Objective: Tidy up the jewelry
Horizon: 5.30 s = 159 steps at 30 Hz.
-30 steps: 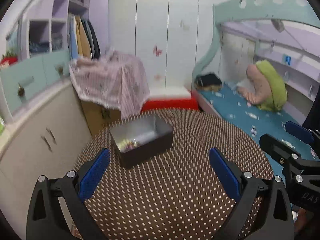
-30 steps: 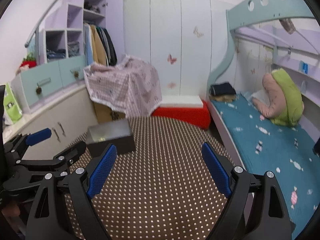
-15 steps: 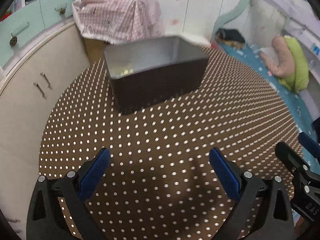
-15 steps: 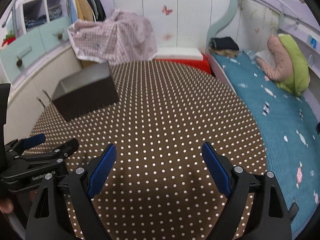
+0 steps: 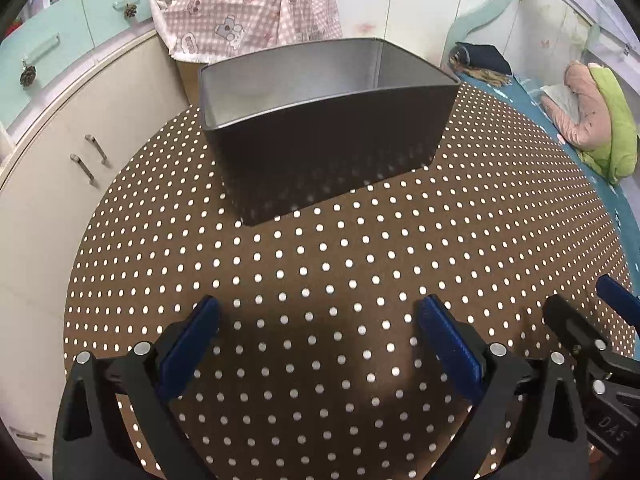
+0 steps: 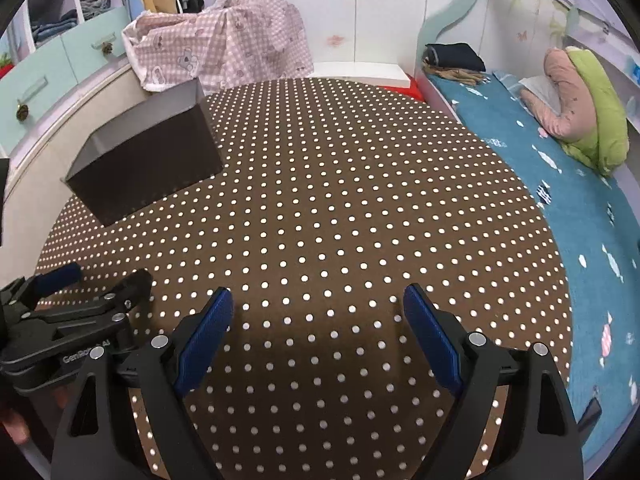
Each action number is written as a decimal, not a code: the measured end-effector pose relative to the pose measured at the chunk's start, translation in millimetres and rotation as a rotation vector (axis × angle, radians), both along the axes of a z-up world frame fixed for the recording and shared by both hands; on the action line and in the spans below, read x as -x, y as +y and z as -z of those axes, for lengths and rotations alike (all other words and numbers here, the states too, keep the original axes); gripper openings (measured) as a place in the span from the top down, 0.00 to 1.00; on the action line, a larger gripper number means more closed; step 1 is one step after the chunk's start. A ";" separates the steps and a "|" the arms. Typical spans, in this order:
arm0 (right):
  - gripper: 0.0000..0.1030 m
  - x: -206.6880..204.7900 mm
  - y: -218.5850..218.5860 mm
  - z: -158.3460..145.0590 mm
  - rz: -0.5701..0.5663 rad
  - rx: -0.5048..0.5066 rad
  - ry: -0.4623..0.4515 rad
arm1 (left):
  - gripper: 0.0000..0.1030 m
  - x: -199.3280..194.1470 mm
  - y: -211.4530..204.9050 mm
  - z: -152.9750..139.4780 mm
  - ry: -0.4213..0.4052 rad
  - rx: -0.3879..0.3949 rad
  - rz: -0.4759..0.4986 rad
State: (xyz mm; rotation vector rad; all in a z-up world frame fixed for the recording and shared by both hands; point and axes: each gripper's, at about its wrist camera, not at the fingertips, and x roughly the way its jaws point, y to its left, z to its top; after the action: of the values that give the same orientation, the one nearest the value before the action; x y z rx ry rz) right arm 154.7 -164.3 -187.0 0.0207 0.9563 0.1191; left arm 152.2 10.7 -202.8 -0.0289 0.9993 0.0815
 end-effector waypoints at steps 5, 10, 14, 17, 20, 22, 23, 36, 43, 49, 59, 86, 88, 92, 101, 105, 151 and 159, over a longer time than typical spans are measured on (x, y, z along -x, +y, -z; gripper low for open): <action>0.18 -8.9 6.5 7.0 -0.004 0.009 0.013 | 0.06 -5.6 0.6 0.7 -0.040 -0.004 -0.003; 0.15 -12.8 7.4 7.7 0.000 0.016 0.006 | 0.06 -6.1 1.2 1.8 -0.056 -0.006 -0.008; 0.14 -14.8 3.8 9.3 0.004 0.021 -0.007 | 0.06 -5.9 -0.8 1.1 -0.056 -0.007 -0.008; 0.13 -15.8 2.2 10.0 0.004 0.024 -0.019 | 0.06 -5.2 -0.2 1.4 -0.056 -0.006 -0.008; 0.13 -14.9 0.3 10.1 0.002 0.025 -0.019 | 0.06 -5.6 -0.4 1.3 -0.056 -0.006 -0.008; 0.12 -14.9 0.5 10.1 0.002 0.025 -0.019 | 0.06 -4.9 0.1 1.5 -0.056 -0.006 -0.007; 0.12 -14.9 0.6 10.2 0.003 0.027 -0.020 | 0.06 -5.0 -0.1 1.4 -0.056 -0.006 -0.008; 0.10 -16.0 2.5 11.7 -0.004 0.034 -0.016 | 0.07 -4.5 3.2 2.0 -0.058 -0.001 -0.019; 0.10 -15.7 2.7 11.8 -0.004 0.034 -0.016 | 0.07 -4.8 3.0 1.8 -0.057 -0.001 -0.019; 0.10 -15.6 2.8 11.8 -0.003 0.034 -0.016 | 0.07 -4.9 3.4 1.8 -0.057 -0.001 -0.018; 0.10 -15.1 3.1 12.1 -0.003 0.034 -0.017 | 0.07 -4.8 4.1 1.9 -0.057 0.000 -0.014; 0.10 66.7 0.4 -92.7 0.031 0.014 -0.317 | 0.07 54.9 3.4 -88.9 -0.399 -0.003 0.042; 0.10 68.1 1.3 -93.4 0.033 0.008 -0.312 | 0.07 55.8 3.1 -89.2 -0.406 -0.013 0.045; 0.10 69.9 0.0 -93.7 0.034 -0.001 -0.310 | 0.07 59.2 3.0 -90.8 -0.407 -0.009 0.047; 0.10 72.4 -1.9 -94.2 0.037 -0.001 -0.309 | 0.07 62.9 4.4 -91.8 -0.402 0.006 0.048; 0.10 73.0 -3.7 -94.4 0.035 0.001 -0.305 | 0.07 64.2 3.9 -92.2 -0.402 0.003 0.048; 0.10 72.5 -2.8 -93.5 0.034 0.001 -0.298 | 0.07 60.2 2.0 -86.5 -0.395 0.014 0.057; 0.10 72.6 -3.9 -91.4 0.035 0.000 -0.296 | 0.07 60.7 2.2 -85.3 -0.391 0.016 0.059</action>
State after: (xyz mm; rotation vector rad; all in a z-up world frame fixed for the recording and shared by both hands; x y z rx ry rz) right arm 82.2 -168.2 -95.7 0.0194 0.6604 0.0875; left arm 91.5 12.9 -117.5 -0.0286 0.6100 0.0119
